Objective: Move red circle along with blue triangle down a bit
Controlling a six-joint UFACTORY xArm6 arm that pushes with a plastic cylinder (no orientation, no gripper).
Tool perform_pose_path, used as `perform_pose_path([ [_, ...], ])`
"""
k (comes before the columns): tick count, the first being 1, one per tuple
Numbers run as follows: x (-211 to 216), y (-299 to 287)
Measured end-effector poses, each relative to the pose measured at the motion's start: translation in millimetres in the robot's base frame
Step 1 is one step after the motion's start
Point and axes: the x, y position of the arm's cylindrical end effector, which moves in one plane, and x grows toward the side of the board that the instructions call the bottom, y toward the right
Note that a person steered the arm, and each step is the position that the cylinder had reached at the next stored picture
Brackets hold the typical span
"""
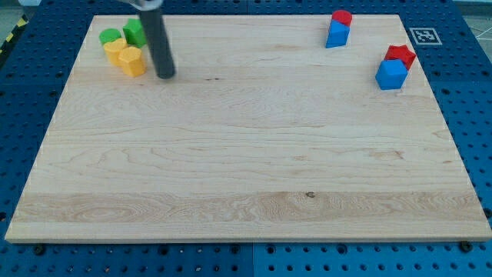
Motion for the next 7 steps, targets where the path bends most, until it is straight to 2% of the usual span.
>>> perform_pose_path([
  [1, 4, 63],
  [3, 4, 138],
  [4, 4, 139],
  [5, -22, 178],
  [7, -43, 201],
])
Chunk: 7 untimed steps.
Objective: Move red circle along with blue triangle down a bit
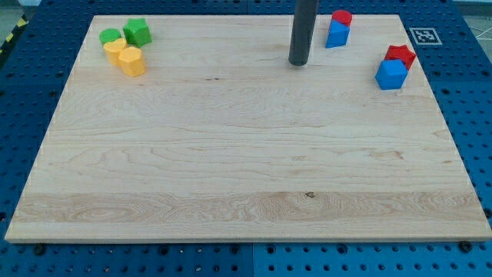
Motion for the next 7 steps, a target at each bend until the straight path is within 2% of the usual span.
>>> perform_pose_path([
  [1, -22, 0],
  [2, -80, 10],
  [3, -81, 21],
  [4, -81, 61],
  [6, -85, 63],
  [7, -113, 63],
])
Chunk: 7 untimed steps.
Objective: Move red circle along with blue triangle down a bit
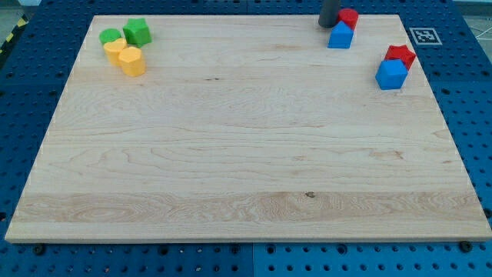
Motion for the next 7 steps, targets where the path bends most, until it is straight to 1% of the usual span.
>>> perform_pose_path([
  [1, -12, -1],
  [3, -12, 53],
  [4, -12, 53],
  [5, 11, 52],
  [6, 57, 48],
  [7, 62, 48],
])
